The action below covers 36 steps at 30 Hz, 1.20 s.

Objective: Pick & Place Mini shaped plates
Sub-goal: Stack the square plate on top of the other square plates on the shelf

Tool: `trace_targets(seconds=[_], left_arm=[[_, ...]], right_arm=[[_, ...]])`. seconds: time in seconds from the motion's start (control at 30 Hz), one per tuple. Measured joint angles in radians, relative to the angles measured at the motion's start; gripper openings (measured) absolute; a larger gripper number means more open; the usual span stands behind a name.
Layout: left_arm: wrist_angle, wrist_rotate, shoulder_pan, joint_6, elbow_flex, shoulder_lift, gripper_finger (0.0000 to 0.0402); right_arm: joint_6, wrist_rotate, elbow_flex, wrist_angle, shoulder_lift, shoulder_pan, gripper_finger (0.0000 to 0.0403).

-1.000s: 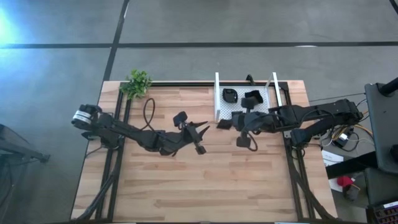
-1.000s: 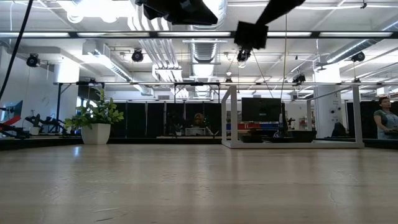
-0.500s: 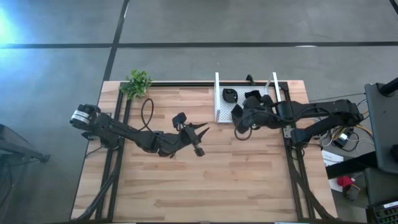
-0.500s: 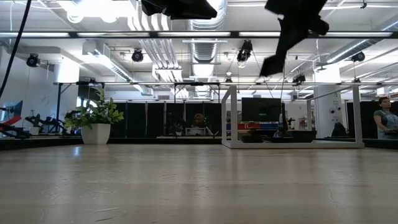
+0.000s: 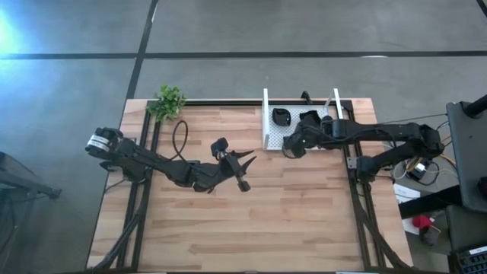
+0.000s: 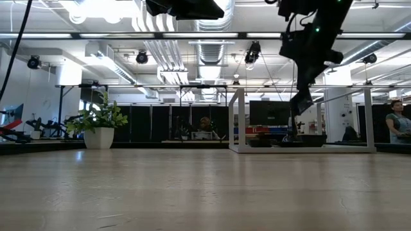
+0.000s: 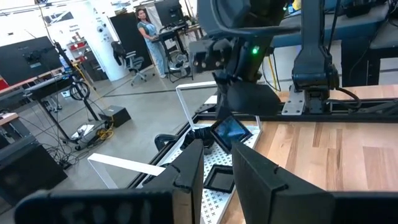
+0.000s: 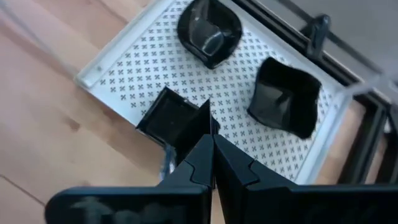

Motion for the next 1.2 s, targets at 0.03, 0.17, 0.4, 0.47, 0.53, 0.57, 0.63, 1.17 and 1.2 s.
trace_targets(seconds=[0.03,0.17,0.4,0.47,0.53,0.57,0.63,1.17,1.2], left_arm=[[0.0,0.0,0.0,0.0,0.0,0.0,0.0081],[0.0,0.0,0.0,-0.001,0.0,0.0,0.0081],[0.0,0.001,-0.001,-0.002,0.0,0.0,0.0081],[0.0,0.001,-0.001,-0.002,0.0,0.0,0.0081],[0.0,0.001,-0.001,-0.002,0.0,0.0,0.0081],[0.0,0.001,-0.001,-0.002,0.0,0.0,0.0081],[0.0,0.001,-0.001,-0.002,0.0,0.0,0.0081],[-0.006,0.001,-0.001,-0.002,0.0,0.0,0.0081],[-0.007,0.001,-0.001,-0.002,0.0,0.0,0.0081]], right_arm=[[-0.036,-0.003,-0.007,0.016,0.0,-0.007,0.0008],[-0.172,-0.054,-0.024,0.091,0.0,-0.037,0.0008],[-0.294,-0.164,-0.029,0.184,0.0,-0.094,0.0008],[-0.298,-0.167,-0.03,0.185,0.0,-0.103,0.0008],[-0.313,-0.169,-0.03,0.185,0.0,-0.107,0.0008],[-0.315,-0.169,-0.03,0.184,0.0,-0.107,0.0008],[-0.315,-0.17,-0.03,0.185,0.0,-0.106,0.0008],[-0.155,-0.21,-0.077,0.011,0.0,-0.105,0.0008],[-0.152,-0.21,-0.085,0.011,0.001,-0.105,0.0008]])
